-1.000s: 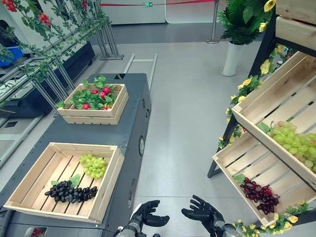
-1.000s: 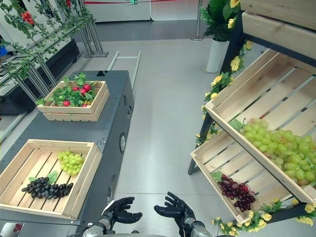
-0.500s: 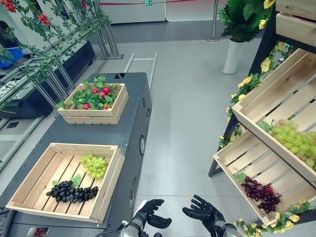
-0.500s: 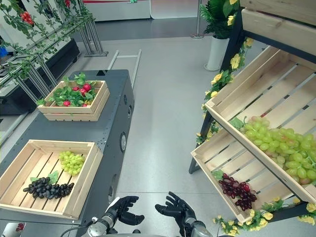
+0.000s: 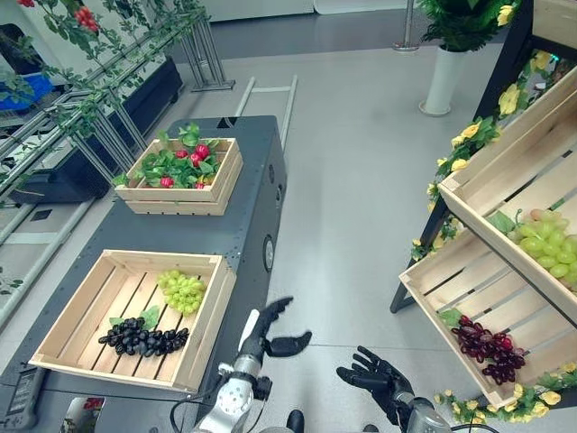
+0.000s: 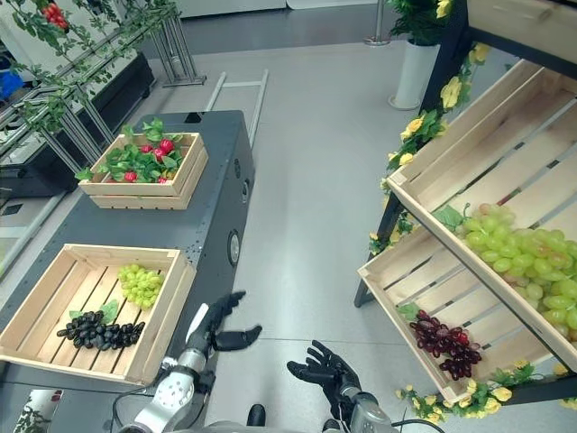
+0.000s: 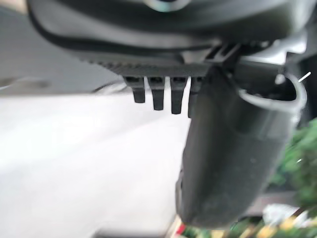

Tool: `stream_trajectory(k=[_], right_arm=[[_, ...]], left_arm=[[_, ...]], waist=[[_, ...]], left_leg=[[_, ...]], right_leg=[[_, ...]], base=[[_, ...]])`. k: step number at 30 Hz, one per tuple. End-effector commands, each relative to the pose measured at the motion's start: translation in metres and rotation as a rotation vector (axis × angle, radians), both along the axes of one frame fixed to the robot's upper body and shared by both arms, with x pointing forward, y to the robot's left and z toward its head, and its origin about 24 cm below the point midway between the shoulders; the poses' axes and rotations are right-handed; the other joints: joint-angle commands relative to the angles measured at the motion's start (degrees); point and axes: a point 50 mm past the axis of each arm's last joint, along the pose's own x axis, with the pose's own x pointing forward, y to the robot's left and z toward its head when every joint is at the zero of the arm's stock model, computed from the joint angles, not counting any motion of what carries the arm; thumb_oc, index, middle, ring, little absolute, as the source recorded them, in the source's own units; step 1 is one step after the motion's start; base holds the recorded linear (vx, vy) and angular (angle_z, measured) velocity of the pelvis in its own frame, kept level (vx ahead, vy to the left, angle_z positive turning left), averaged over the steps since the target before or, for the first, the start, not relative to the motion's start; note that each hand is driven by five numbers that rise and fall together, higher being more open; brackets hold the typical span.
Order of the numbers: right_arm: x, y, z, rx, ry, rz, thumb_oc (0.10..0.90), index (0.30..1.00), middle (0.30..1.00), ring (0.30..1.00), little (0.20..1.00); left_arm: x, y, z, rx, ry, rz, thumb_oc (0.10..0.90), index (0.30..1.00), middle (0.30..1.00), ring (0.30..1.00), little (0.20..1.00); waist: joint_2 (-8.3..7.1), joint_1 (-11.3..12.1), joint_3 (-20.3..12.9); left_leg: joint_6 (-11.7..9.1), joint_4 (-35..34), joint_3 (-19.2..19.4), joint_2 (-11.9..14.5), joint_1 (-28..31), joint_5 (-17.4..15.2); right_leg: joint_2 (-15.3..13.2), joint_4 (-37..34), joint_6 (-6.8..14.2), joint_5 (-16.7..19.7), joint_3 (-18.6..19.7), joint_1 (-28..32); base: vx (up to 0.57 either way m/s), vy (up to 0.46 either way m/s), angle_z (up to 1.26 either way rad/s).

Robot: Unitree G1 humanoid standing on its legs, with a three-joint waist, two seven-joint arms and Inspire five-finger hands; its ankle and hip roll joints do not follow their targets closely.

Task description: Pick up the fruits from the basket on one side to the basket on the other side

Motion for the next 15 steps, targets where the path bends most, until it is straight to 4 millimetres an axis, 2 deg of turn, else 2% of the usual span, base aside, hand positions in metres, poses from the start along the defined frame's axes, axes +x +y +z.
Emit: stream_trajectory(k=[1, 2, 6, 9, 11, 13, 15], right_arm=[[0.041, 0.019, 0.027, 0.081, -0.202, 0.016, 0.800, 0.900, 0.900, 0.900, 0.900], [0.041, 0.019, 0.027, 0.081, -0.201, 0.016, 0.800, 0.900, 0.900, 0.900, 0.900], [0.046, 0.014, 0.035, 0.088, -0.246, 0.021, 0.800, 0.900, 0.900, 0.900, 0.900], [0.039, 0.009, 0.035, 0.112, -0.245, 0.009, 0.800, 0.900, 0.900, 0.900, 0.900], [0.032, 0.009, 0.032, 0.129, -0.233, 0.028, 0.800, 0.900, 0.900, 0.900, 0.900], [0.028, 0.008, 0.030, 0.132, -0.230, 0.048, 0.800, 0.900, 0.900, 0.900, 0.900], [0.027, 0.006, 0.029, 0.125, -0.225, 0.043, 0.800, 0.900, 0.900, 0.900, 0.900]], left_arm=[[0.045, 0.016, 0.063, 0.074, -0.360, 0.023, 0.800, 0.900, 0.900, 0.900, 0.900], [0.045, 0.016, 0.063, 0.075, -0.359, 0.024, 0.800, 0.900, 0.900, 0.900, 0.900], [0.050, 0.041, 0.079, 0.189, -0.427, 0.155, 0.800, 0.900, 0.900, 0.900, 0.900], [0.038, 0.085, 0.080, 0.399, -0.410, 0.314, 0.800, 0.900, 0.900, 0.900, 0.900], [0.025, 0.117, 0.079, 0.471, -0.376, 0.423, 0.800, 0.900, 0.900, 0.900, 0.900], [0.019, 0.134, 0.084, 0.560, -0.357, 0.453, 0.800, 0.900, 0.900, 0.900, 0.900], [0.019, 0.144, 0.092, 0.640, -0.361, 0.455, 0.800, 0.900, 0.900, 0.900, 0.900]], waist=[[-3.35, 1.95, 1.07], [-3.36, 1.91, 1.06], [-2.90, 2.19, 0.89], [-2.65, 2.74, 0.22], [-2.41, 3.45, -0.20], [-2.28, 4.26, -0.31], [-2.27, 4.52, -0.12]], left_leg=[[1.90, 0.07, 2.12, -4.89, 0.08, -1.55], [1.89, 0.07, 2.09, -4.89, 0.07, -1.55], [1.49, 0.07, 1.45, -5.02, -0.34, -0.94], [0.65, 0.20, 1.00, -4.96, -0.57, -0.23], [-0.02, 0.07, 1.14, -4.76, -1.61, 1.15], [-0.72, 0.07, 1.05, -4.64, -3.51, 2.33], [-1.27, 0.61, 3.04, -3.88, -4.85, 2.92]], right_leg=[[-2.62, 0.81, -1.41, 2.36, 1.89, -0.86], [-2.62, 0.81, -1.41, 2.35, 1.86, -0.86], [-2.80, 0.97, -1.60, 2.07, 1.29, -1.15], [-2.85, 0.48, -1.58, 1.98, 0.80, -0.72], [-3.05, 0.12, -1.15, 2.38, 0.36, -0.59], [-2.84, 0.12, -0.82, 2.41, 0.75, -0.91], [-2.99, 0.12, -0.74, 2.44, 0.18, -1.20]], base=[[0.00, -0.010, 0.11], [-0.01, -0.008, 0.05], [0.00, -0.012, 0.08], [0.08, -0.010, 0.24], [0.08, 0.049, 0.15], [0.04, 0.081, 0.15], [-0.02, 0.129, 0.08]])
